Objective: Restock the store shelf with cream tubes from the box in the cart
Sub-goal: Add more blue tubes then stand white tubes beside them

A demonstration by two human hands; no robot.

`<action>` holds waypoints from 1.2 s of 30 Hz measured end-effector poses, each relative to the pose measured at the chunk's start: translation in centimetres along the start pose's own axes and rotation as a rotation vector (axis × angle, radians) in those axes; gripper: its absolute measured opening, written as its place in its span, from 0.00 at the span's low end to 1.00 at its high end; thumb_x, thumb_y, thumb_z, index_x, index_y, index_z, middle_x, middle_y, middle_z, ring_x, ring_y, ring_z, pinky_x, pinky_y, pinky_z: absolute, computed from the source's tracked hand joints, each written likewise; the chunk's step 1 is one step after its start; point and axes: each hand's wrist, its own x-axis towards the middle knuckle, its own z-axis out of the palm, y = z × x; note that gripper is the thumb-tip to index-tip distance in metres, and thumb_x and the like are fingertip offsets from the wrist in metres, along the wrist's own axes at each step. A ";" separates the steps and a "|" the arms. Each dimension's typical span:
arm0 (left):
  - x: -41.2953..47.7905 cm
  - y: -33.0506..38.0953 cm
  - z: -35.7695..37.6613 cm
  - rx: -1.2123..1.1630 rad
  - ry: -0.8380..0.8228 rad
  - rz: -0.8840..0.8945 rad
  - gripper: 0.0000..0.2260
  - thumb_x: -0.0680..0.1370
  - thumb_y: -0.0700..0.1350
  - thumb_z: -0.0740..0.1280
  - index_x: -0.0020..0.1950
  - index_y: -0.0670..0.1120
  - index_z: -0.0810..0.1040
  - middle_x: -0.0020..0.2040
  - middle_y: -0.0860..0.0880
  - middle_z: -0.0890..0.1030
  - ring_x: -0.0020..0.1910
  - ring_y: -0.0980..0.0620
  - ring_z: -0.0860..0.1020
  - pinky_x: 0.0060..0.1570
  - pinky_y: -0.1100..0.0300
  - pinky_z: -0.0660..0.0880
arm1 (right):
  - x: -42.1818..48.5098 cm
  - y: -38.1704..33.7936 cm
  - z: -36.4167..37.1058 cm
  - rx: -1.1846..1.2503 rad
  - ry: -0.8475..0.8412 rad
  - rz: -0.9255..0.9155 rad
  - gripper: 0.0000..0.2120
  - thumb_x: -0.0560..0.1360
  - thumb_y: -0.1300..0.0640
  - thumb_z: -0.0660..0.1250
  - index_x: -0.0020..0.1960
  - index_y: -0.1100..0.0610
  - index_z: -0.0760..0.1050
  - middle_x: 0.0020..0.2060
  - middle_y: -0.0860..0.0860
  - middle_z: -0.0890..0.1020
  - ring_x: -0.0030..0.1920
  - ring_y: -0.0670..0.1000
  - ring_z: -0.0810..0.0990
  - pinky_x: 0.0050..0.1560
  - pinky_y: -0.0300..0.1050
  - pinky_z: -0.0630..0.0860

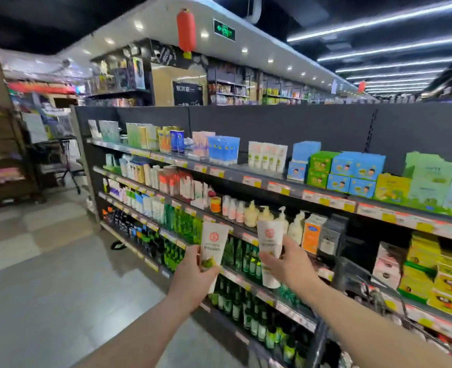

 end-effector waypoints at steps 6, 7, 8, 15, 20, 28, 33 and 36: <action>4.2 -2.4 -3.4 -0.033 0.016 -0.021 0.17 0.74 0.43 0.71 0.59 0.46 0.69 0.53 0.49 0.78 0.48 0.50 0.78 0.51 0.51 0.77 | 5.6 -2.5 4.8 0.050 -0.030 0.001 0.19 0.74 0.52 0.69 0.62 0.55 0.70 0.52 0.48 0.78 0.47 0.49 0.76 0.40 0.38 0.74; 5.4 -2.9 -3.9 -0.023 0.023 -0.026 0.17 0.73 0.43 0.71 0.59 0.47 0.69 0.52 0.50 0.78 0.48 0.50 0.78 0.51 0.51 0.77 | 6.6 -2.8 5.7 0.077 -0.031 0.001 0.19 0.75 0.54 0.69 0.63 0.56 0.69 0.52 0.48 0.77 0.47 0.48 0.75 0.36 0.33 0.71; 6.7 -3.4 -4.4 -0.013 0.029 -0.030 0.17 0.73 0.44 0.71 0.58 0.48 0.69 0.51 0.50 0.78 0.48 0.50 0.79 0.52 0.48 0.77 | 7.8 -3.0 6.6 0.096 -0.031 0.002 0.19 0.75 0.55 0.69 0.63 0.58 0.69 0.52 0.48 0.76 0.47 0.47 0.74 0.33 0.30 0.68; 18.7 -4.6 -4.6 -0.013 -0.010 -0.001 0.16 0.74 0.42 0.70 0.59 0.45 0.69 0.53 0.48 0.78 0.46 0.53 0.78 0.41 0.62 0.74 | 18.1 -3.4 10.0 0.090 0.039 -0.018 0.22 0.73 0.53 0.71 0.64 0.55 0.68 0.55 0.50 0.78 0.49 0.48 0.74 0.40 0.39 0.70; 26.9 -4.3 -3.9 0.010 -0.044 0.065 0.15 0.75 0.44 0.70 0.59 0.48 0.69 0.51 0.52 0.77 0.46 0.55 0.77 0.38 0.64 0.74 | 25.3 -3.7 10.3 -0.008 0.082 0.055 0.18 0.74 0.48 0.68 0.59 0.53 0.66 0.49 0.48 0.77 0.41 0.48 0.75 0.34 0.41 0.69; 35.6 -4.4 -1.4 -0.036 -0.090 0.136 0.13 0.75 0.42 0.70 0.54 0.51 0.69 0.49 0.51 0.77 0.46 0.53 0.77 0.41 0.59 0.77 | 31.3 -2.5 9.1 0.125 0.107 0.077 0.22 0.75 0.53 0.68 0.66 0.51 0.66 0.58 0.48 0.78 0.48 0.48 0.77 0.37 0.37 0.71; 39.5 -2.6 2.0 -0.071 -0.142 0.167 0.15 0.74 0.43 0.70 0.57 0.50 0.69 0.50 0.51 0.77 0.46 0.52 0.76 0.41 0.60 0.74 | 33.2 -0.4 6.3 0.102 0.226 0.136 0.13 0.75 0.54 0.68 0.57 0.51 0.68 0.51 0.49 0.79 0.42 0.45 0.76 0.39 0.39 0.73; 41.5 -1.2 4.7 -0.132 -0.215 0.194 0.16 0.74 0.42 0.70 0.56 0.50 0.68 0.49 0.52 0.77 0.47 0.51 0.77 0.44 0.59 0.75 | 34.1 0.5 4.5 0.092 0.296 0.152 0.14 0.75 0.55 0.69 0.57 0.49 0.68 0.48 0.46 0.77 0.42 0.40 0.74 0.37 0.35 0.71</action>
